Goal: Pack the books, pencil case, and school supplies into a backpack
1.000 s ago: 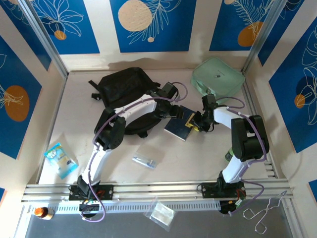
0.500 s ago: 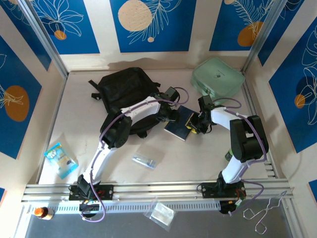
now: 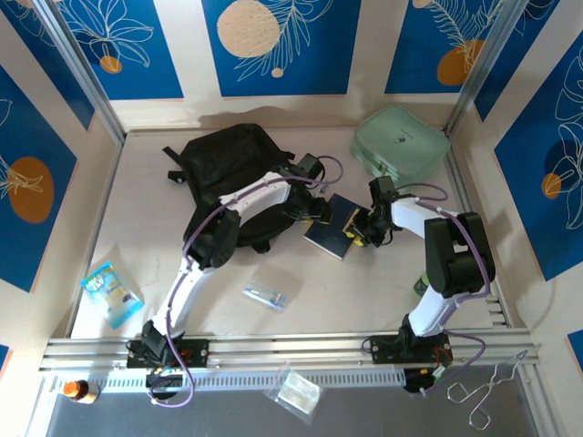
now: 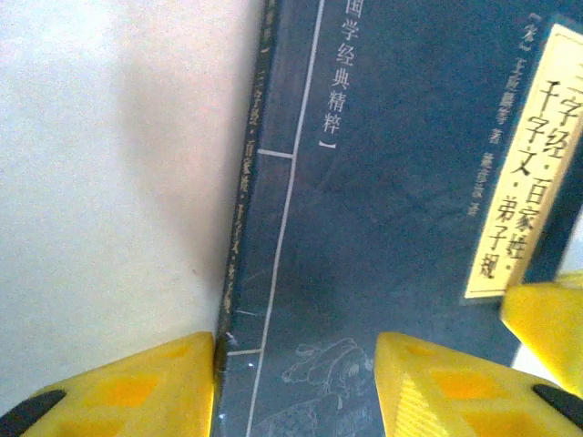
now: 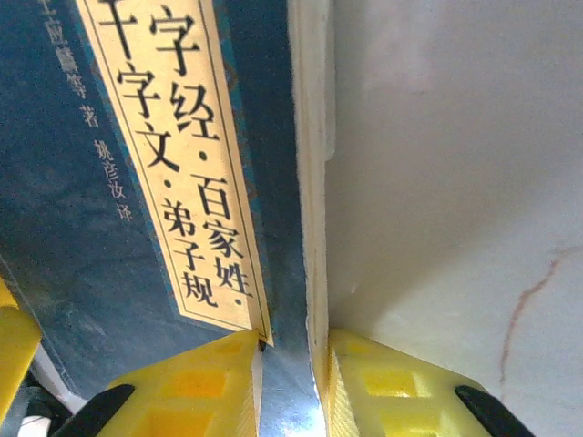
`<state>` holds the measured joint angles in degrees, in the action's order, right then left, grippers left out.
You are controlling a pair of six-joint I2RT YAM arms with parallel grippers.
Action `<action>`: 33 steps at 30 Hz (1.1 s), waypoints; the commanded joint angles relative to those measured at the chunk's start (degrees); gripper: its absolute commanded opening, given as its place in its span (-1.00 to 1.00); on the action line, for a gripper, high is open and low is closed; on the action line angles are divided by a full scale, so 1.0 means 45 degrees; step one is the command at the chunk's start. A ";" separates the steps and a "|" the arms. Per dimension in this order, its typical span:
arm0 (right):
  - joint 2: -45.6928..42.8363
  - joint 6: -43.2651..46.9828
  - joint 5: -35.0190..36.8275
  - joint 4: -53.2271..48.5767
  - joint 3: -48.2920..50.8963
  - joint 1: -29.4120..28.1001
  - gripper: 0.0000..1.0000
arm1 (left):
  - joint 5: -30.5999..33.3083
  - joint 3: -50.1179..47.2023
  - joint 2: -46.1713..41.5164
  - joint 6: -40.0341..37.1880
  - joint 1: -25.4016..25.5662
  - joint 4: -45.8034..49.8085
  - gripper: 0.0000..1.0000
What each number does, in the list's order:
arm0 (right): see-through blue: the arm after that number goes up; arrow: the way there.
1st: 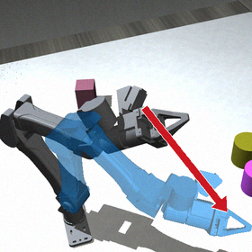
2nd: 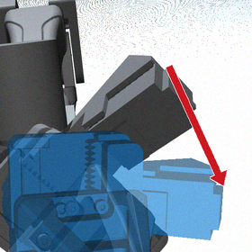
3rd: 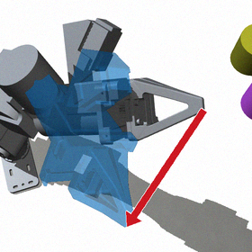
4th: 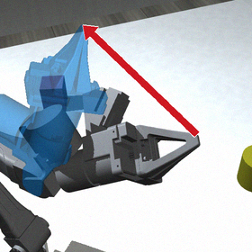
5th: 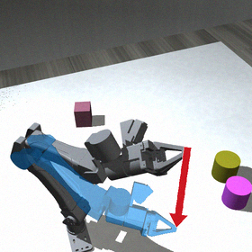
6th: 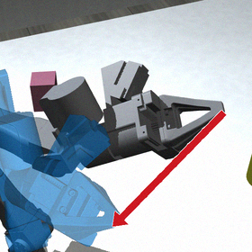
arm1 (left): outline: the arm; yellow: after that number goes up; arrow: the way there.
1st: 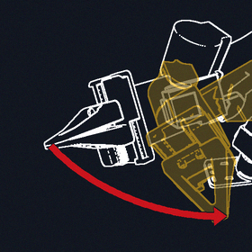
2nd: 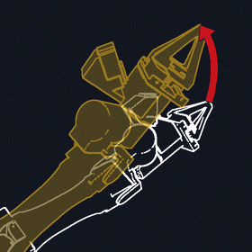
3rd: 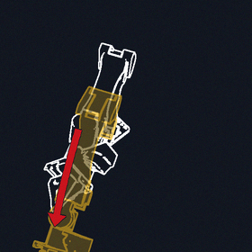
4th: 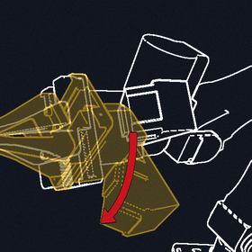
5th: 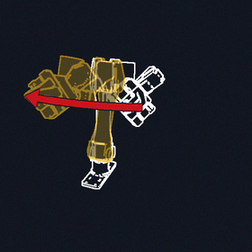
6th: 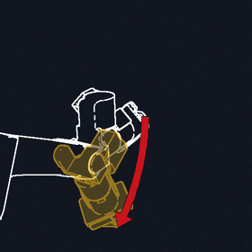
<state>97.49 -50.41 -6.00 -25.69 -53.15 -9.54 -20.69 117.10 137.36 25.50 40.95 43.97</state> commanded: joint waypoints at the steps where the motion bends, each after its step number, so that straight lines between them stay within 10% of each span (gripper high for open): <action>1: -0.0067 -0.0569 -0.1069 0.0914 0.0535 0.0208 -0.56 | -0.2701 0.0685 -0.0332 -0.0538 0.0232 0.0022 -0.13; 21: 0.0002 -0.0277 -0.1178 0.1042 0.0484 0.0305 -0.61 | -0.3596 -0.0873 -0.0893 0.0662 0.0216 -0.1098 -0.41; 33: -0.0315 0.0158 -0.0393 0.0820 0.0091 0.0282 -0.50 | -0.1643 -0.1159 -0.1951 0.0205 0.0001 -0.0849 -0.81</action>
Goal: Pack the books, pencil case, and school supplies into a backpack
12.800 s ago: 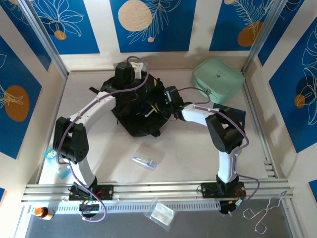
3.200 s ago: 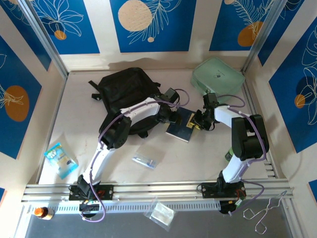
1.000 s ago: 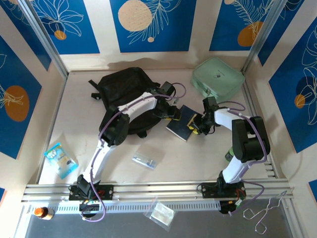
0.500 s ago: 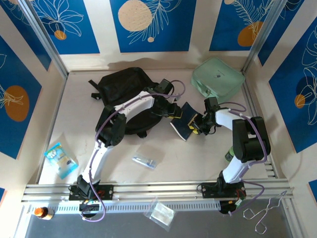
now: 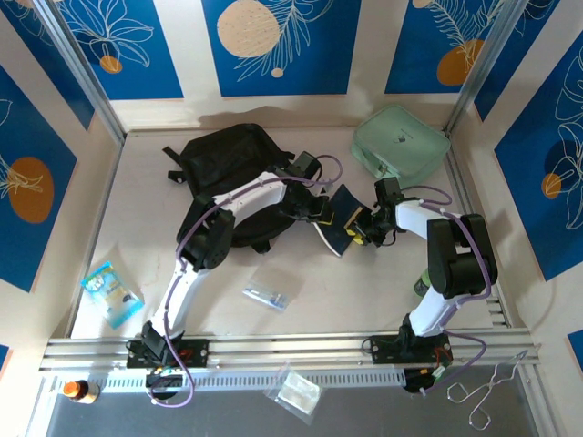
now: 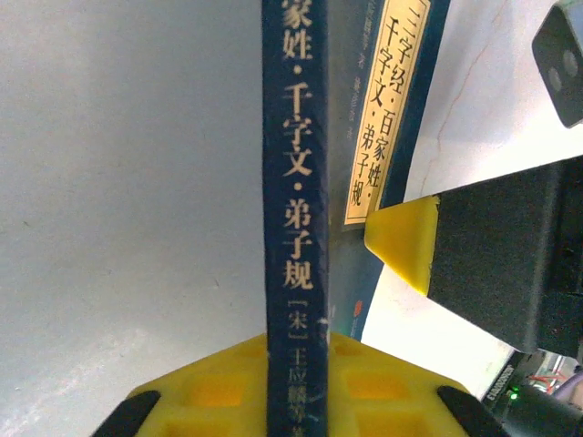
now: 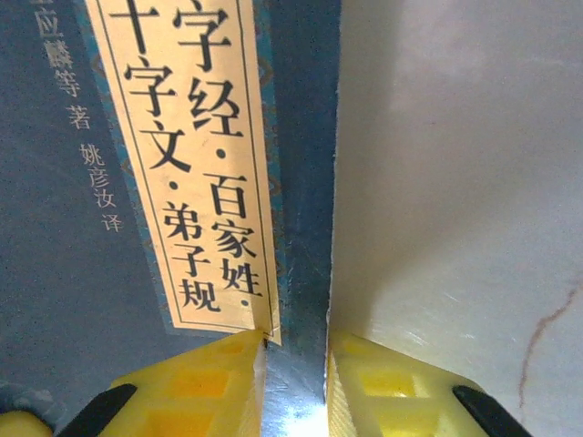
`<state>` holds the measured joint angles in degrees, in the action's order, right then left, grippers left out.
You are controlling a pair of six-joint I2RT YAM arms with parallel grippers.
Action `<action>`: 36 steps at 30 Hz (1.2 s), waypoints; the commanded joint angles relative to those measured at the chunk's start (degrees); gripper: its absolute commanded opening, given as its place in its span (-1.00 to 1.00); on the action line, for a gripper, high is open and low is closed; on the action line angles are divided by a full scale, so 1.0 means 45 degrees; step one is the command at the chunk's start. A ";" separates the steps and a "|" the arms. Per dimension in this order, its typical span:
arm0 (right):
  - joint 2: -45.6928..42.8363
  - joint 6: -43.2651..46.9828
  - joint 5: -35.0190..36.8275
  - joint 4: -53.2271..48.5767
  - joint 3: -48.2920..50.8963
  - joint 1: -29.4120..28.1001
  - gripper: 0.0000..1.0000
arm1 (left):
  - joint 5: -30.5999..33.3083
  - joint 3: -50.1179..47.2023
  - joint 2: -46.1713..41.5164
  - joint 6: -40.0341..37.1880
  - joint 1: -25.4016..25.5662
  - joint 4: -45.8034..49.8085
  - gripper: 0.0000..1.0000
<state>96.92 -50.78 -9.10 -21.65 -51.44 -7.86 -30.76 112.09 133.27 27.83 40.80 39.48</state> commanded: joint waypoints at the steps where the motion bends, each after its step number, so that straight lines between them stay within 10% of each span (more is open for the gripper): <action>1: -0.0327 0.0295 0.0294 0.0045 -0.0260 -0.0093 -0.46 | 0.0803 -0.0071 -0.1192 -0.0362 -0.0015 0.0179 -0.86; 10: -0.1780 -0.0161 -0.1442 0.3229 0.0775 -0.0112 0.09 | 0.1703 -0.1770 -0.3563 0.0182 -0.0951 -0.1300 -1.00; 18: -0.2190 -0.3042 -0.3430 0.7913 0.1763 -0.0765 0.42 | 0.2783 -0.6384 -0.6887 0.4078 -0.2365 -0.7034 -1.00; 36: -0.0067 -0.8656 -0.0982 1.5238 0.0409 -0.3792 0.51 | 0.6035 -1.1398 -0.9355 1.0107 -0.2428 -1.5066 -1.00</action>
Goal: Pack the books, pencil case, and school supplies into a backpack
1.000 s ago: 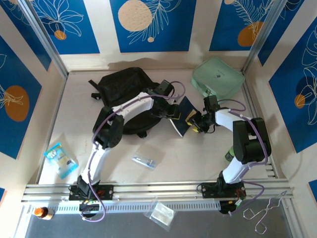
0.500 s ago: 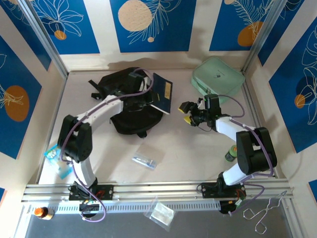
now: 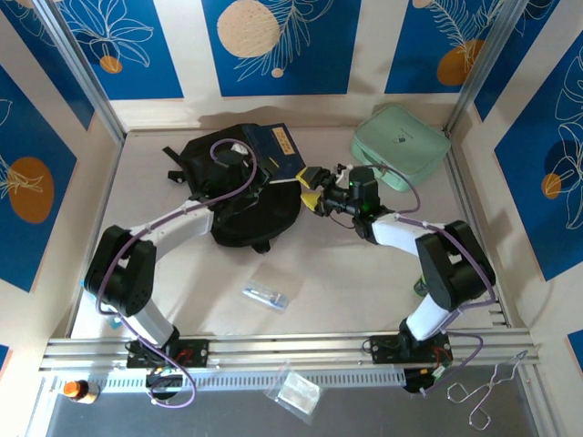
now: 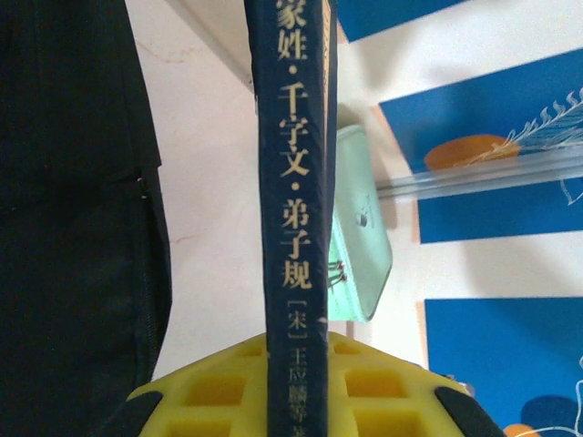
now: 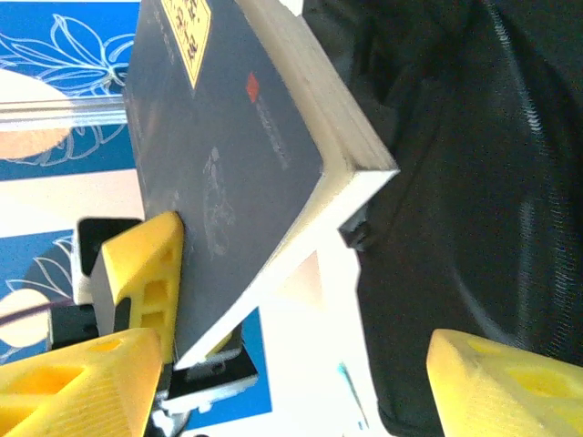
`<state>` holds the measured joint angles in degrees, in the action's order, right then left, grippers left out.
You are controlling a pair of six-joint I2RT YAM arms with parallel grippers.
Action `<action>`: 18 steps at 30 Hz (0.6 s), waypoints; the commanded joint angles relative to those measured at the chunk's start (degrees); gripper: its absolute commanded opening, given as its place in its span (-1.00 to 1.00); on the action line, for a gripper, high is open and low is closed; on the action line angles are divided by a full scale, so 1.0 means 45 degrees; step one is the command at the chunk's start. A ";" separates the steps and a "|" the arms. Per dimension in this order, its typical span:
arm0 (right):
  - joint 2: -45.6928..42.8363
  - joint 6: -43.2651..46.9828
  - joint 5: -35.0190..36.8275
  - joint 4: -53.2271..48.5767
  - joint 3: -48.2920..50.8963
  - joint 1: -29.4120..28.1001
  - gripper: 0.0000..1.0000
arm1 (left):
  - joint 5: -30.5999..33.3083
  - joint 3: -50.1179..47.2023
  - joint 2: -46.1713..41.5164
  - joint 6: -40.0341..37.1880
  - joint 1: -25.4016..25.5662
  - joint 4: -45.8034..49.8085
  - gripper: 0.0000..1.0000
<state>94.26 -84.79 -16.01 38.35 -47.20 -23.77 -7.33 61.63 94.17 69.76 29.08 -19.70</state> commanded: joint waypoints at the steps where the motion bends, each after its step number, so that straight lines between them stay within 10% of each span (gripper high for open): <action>1: 0.0707 -0.1187 0.0626 0.2231 -0.0695 -0.0316 0.50 | 0.0931 -0.0263 -0.0692 0.0840 0.0197 -0.2008 -1.00; 18: 0.2422 -0.1792 0.1098 0.3022 -0.2506 -0.0929 -0.06 | 0.1063 -0.0550 -0.0383 0.1666 0.0256 -0.2935 -1.00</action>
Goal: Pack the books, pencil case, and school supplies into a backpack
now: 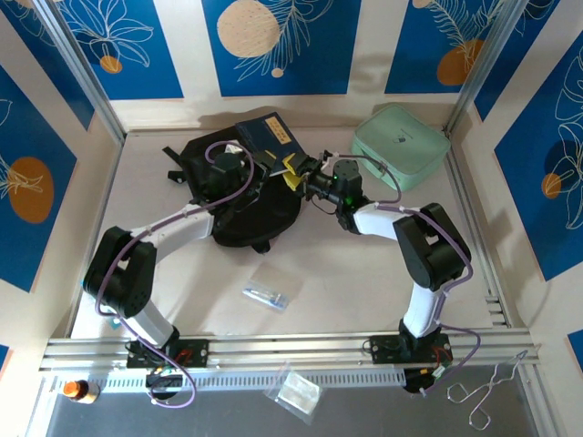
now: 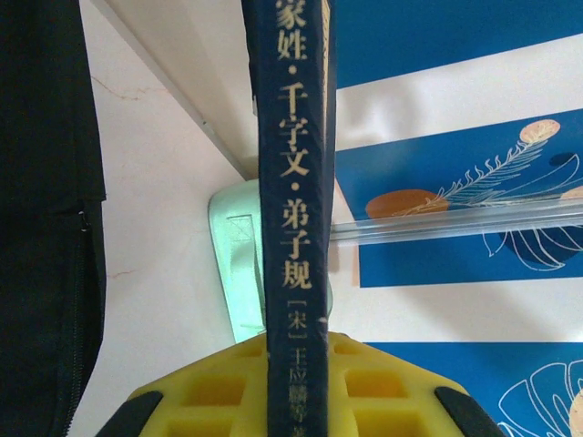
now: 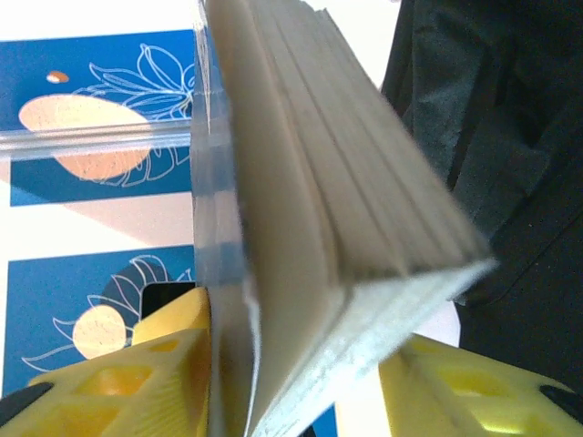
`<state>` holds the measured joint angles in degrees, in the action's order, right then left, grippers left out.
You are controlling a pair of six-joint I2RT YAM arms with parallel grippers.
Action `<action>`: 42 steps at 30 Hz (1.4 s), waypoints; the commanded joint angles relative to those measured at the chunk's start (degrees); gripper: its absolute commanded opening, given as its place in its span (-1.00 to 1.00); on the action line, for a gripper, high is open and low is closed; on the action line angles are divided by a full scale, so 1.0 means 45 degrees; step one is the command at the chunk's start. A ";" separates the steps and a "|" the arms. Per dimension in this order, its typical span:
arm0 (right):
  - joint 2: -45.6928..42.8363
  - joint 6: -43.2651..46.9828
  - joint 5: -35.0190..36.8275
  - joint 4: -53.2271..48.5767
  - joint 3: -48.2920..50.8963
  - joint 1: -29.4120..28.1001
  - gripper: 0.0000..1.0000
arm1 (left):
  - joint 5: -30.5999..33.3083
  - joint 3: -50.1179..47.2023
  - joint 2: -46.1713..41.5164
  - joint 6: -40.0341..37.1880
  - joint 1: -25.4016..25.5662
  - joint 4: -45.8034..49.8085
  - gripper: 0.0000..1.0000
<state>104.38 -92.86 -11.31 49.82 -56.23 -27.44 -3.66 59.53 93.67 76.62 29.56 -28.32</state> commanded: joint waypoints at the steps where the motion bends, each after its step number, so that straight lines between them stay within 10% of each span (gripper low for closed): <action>1: 0.0199 -0.0007 0.0035 0.0495 -0.0542 -0.0103 -0.14 | 0.0266 -0.0101 -0.0306 0.0135 0.0150 -0.1013 -1.00; 7: 0.0145 0.0078 -0.0153 0.0105 -0.0588 0.0094 -0.61 | 0.0285 -0.0046 -0.0424 -0.0037 0.0125 -0.0275 -0.93; 21: -0.2822 0.4172 -0.0926 -0.5531 0.0412 0.1984 -0.98 | 0.0117 -0.0582 -0.1730 -0.5833 -0.0280 0.5971 0.68; 31: -0.5044 0.6783 -0.0436 -0.8865 0.1439 0.3388 -0.97 | -0.2861 -0.0333 -0.0267 -0.7990 0.0201 0.7513 0.62; 42: -0.5169 0.6457 -0.1233 -0.8728 0.1879 0.4141 -0.96 | -0.4292 0.2541 0.1898 -1.2180 0.0592 1.1164 0.05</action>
<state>81.56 -63.90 -14.31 9.02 -48.40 -9.52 -20.29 67.75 101.41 29.06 31.22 15.84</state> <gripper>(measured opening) 0.098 0.534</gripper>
